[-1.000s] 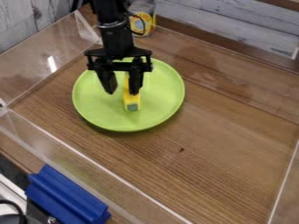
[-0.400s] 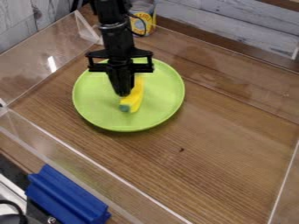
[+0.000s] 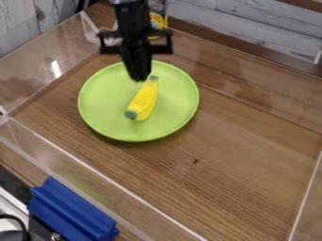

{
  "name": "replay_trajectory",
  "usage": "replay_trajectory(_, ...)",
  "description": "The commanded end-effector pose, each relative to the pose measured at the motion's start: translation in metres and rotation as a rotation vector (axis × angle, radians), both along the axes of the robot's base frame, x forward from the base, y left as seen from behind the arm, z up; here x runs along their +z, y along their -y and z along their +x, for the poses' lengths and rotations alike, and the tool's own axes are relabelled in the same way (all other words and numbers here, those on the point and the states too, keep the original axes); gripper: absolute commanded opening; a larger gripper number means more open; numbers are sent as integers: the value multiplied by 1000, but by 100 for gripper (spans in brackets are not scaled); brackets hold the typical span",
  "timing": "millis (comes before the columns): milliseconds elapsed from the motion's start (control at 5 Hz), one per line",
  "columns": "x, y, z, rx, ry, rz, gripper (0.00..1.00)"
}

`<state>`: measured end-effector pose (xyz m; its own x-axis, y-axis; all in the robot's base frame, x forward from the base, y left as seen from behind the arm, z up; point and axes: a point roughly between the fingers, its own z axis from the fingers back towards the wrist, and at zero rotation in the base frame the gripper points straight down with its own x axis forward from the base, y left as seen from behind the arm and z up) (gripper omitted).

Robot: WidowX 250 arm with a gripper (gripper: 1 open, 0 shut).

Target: Remove the banana from inside the green plate and put it on the table

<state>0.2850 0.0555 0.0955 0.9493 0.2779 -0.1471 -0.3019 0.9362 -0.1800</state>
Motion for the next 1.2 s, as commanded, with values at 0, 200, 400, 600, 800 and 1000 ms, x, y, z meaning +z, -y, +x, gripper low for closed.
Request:
replay_trajectory(0,29,3,8,-40,80,3,0)
replay_trajectory(200,25,6,10,-58,86,-3,100)
replay_trajectory(400,20,8,11,-78,88,-6,100)
replay_trajectory(600,14,10,11,-96,88,-5,100)
replay_trajectory(800,6,9,12,-113,89,-3,100)
replay_trajectory(1000,-2,9,13,-128,89,-1,100)
